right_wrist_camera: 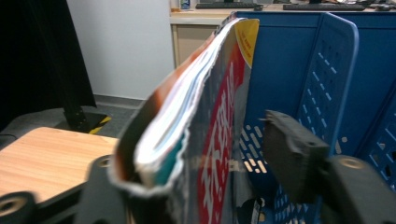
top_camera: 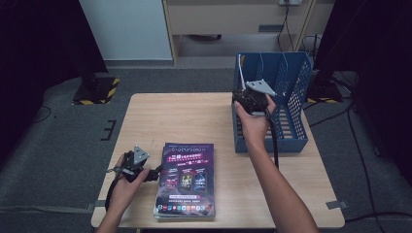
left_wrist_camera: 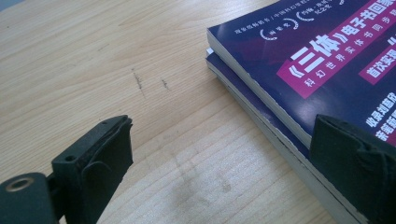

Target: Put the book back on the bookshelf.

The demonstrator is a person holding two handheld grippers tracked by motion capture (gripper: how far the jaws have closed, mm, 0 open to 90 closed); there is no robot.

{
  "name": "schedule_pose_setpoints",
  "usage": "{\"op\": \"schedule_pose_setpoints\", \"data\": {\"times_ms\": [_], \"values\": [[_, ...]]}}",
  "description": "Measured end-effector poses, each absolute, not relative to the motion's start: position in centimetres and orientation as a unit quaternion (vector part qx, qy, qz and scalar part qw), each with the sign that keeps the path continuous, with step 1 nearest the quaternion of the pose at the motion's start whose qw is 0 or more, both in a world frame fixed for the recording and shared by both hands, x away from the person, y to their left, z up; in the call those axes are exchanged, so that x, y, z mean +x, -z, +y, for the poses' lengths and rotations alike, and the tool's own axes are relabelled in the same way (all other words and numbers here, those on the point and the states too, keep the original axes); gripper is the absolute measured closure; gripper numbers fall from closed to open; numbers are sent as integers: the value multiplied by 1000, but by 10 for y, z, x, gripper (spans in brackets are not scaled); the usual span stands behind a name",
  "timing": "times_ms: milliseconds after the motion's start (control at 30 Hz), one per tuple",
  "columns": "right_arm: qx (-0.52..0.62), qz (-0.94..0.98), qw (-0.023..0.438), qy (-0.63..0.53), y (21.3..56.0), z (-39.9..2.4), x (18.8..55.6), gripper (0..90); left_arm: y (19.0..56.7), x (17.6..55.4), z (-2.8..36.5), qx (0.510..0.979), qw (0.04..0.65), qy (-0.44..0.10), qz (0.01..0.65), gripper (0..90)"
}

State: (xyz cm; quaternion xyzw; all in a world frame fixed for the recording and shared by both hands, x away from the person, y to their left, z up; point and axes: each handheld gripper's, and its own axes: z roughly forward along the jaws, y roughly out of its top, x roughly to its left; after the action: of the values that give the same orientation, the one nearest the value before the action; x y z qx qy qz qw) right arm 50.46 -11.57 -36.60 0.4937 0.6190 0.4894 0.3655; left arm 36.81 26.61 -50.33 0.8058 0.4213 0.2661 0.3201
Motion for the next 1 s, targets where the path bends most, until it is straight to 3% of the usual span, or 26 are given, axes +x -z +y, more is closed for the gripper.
{"op": "schedule_pose_setpoints", "data": {"times_ms": [333,1000], "values": [[477,633,345,-504,365,-120,484,191,504,368,266,807,317,-267,421,52],[432,679,268,-529,406,-146,429,100,494,357,266,784,368,-267,423,71]]}}
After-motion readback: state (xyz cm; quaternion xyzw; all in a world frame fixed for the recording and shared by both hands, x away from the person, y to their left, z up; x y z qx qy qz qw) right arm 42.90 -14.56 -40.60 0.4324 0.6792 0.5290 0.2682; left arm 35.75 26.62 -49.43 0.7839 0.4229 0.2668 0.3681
